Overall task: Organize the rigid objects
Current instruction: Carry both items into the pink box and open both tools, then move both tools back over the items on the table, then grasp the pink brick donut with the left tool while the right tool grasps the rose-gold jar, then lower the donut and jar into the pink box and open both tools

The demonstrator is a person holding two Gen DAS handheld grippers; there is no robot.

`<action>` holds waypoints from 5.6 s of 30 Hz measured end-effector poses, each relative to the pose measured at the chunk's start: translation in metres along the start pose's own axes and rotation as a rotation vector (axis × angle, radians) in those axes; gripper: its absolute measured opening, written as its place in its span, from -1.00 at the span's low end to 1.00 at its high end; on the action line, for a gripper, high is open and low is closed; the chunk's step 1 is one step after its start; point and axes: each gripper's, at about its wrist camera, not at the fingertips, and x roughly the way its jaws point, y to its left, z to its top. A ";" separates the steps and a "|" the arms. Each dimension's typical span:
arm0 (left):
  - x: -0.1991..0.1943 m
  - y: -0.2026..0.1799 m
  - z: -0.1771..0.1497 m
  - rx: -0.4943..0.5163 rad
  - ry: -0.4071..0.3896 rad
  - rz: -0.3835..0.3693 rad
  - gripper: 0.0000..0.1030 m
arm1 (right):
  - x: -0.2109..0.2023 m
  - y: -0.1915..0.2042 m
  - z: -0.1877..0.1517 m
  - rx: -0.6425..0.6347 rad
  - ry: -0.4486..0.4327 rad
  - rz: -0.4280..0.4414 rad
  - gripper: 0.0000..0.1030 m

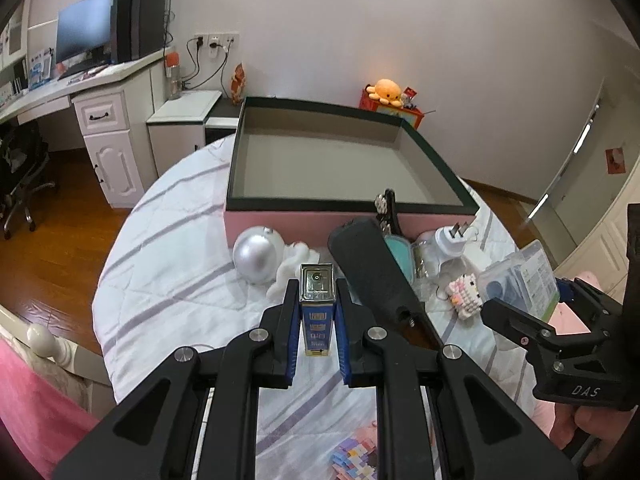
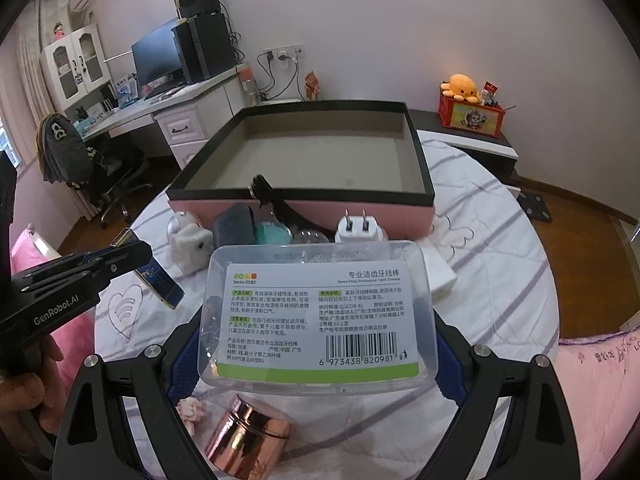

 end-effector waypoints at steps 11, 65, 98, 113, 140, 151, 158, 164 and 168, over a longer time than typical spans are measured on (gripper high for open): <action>-0.013 -0.013 0.080 0.044 -0.117 0.037 -0.71 | 0.003 0.000 0.088 -0.047 -0.106 -0.006 0.80; -0.001 -0.016 0.083 0.015 -0.165 0.145 1.00 | 0.032 -0.007 0.098 0.063 -0.058 -0.029 1.00; -0.082 -0.038 -0.060 0.000 -0.143 0.197 1.00 | -0.094 -0.007 -0.060 0.130 -0.203 -0.074 1.00; -0.047 -0.033 -0.104 0.064 -0.044 0.152 1.00 | -0.052 0.020 -0.086 0.081 -0.059 -0.029 1.00; 0.015 -0.045 -0.119 0.136 0.045 0.134 0.50 | 0.016 0.040 -0.099 0.053 0.099 0.014 0.06; 0.009 -0.030 -0.113 0.083 0.043 0.076 0.02 | 0.009 0.029 -0.099 0.079 0.087 0.038 -0.05; -0.003 -0.022 -0.106 0.036 0.031 0.055 0.02 | -0.001 0.024 -0.093 0.094 0.068 0.054 -0.07; -0.021 -0.021 -0.081 0.037 -0.011 0.060 0.02 | -0.011 0.022 -0.074 0.086 0.032 0.068 -0.07; -0.027 -0.024 -0.051 0.047 -0.048 0.064 0.02 | -0.019 0.020 -0.047 0.068 -0.016 0.072 -0.07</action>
